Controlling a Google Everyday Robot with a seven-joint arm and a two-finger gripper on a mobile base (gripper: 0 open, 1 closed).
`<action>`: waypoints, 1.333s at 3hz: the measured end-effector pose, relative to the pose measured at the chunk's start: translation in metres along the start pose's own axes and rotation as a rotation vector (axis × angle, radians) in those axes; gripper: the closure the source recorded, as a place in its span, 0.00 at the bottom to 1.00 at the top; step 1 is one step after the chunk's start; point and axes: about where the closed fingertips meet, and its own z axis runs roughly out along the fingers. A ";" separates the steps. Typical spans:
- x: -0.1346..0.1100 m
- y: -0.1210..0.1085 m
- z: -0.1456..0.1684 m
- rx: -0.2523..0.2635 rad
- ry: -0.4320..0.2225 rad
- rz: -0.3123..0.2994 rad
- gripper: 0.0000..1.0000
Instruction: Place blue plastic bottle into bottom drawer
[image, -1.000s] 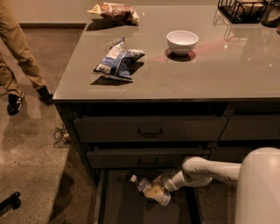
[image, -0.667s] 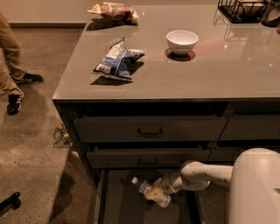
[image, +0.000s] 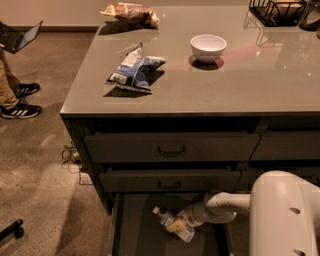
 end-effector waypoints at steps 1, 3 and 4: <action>0.008 -0.009 0.015 -0.008 0.006 0.028 0.59; 0.015 -0.018 0.021 -0.014 -0.009 0.063 0.13; 0.017 -0.020 0.016 -0.013 -0.023 0.072 0.00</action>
Offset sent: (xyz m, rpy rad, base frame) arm 0.0115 -0.0103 -0.0326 0.0299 0.0380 -0.0646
